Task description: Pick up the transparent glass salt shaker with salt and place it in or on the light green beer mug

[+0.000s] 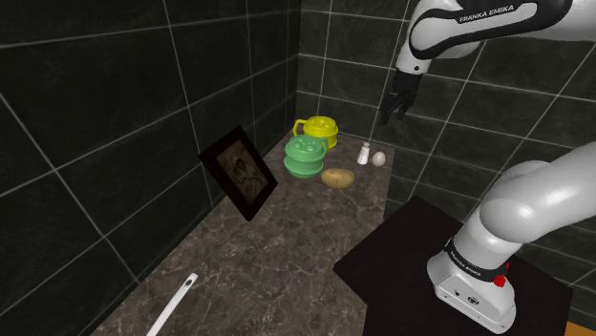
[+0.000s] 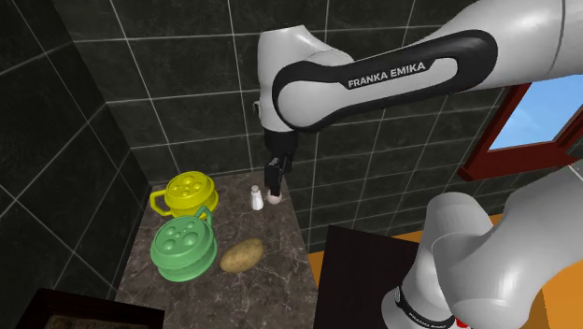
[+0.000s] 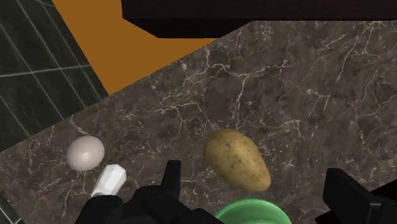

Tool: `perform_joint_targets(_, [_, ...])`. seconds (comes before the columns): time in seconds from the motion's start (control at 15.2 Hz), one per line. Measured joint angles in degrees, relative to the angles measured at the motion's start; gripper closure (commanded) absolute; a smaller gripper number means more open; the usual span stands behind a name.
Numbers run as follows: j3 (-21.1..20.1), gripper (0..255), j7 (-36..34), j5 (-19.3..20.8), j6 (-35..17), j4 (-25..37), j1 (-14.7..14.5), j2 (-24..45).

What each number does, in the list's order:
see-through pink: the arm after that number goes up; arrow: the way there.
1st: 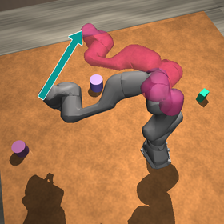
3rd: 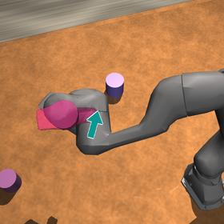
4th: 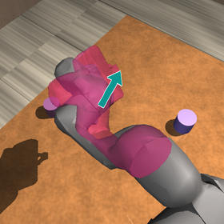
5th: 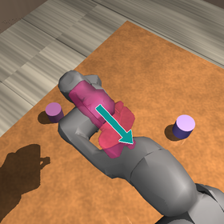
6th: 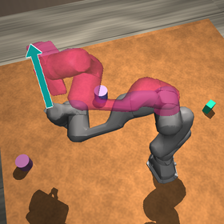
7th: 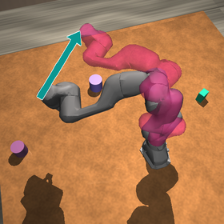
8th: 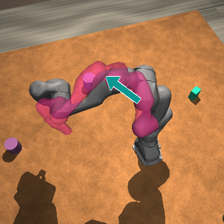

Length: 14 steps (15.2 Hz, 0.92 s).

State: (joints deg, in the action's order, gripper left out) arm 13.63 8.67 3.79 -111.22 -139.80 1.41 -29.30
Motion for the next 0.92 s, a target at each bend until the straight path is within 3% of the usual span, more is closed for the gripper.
perform_joint_targets(0.46, [5.68,0,7.55,-1.83,-9.71,3.52,0.01,13.54])
perform_joint_targets(0.92, [9.75,0,17.25,-8.6,-16.62,11.14,0.46,29.48])
